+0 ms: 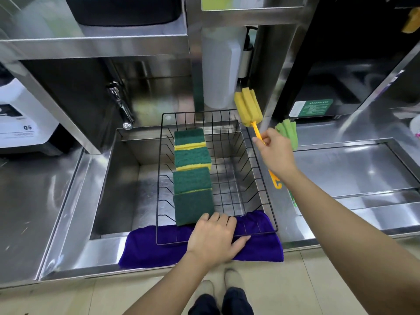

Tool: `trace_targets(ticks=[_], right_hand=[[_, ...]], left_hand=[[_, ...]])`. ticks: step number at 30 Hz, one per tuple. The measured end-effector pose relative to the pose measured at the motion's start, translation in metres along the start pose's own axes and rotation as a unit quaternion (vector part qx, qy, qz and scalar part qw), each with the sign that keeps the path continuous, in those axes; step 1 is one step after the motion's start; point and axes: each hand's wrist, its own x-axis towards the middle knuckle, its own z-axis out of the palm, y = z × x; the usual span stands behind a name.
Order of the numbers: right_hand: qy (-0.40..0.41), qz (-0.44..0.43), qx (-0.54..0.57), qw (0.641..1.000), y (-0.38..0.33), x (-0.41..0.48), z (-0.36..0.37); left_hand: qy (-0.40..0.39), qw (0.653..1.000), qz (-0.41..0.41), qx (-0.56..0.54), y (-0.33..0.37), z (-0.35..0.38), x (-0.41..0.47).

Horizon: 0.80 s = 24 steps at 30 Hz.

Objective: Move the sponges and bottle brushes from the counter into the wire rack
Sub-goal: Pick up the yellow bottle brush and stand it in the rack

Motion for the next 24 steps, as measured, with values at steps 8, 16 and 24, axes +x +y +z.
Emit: trace_targets(ticks=[8, 16, 24], right_hand=[[-0.052, 0.033, 0.101, 0.993, -0.013, -0.013, 0.031], [-0.129, 0.08, 0.127, 0.98, -0.017, -0.02, 0.059], [-0.289, 0.116, 0.053, 0.949, -0.007, -0.036, 0.084]], left_hand=[[0.047, 0.998, 0.02, 0.037, 0.0, 0.007, -0.006], [0.068, 0.996, 0.025, 0.048, 0.0, 0.011, -0.01], [0.067, 0.997, 0.028, 0.038, -0.001, 0.011, -0.01]])
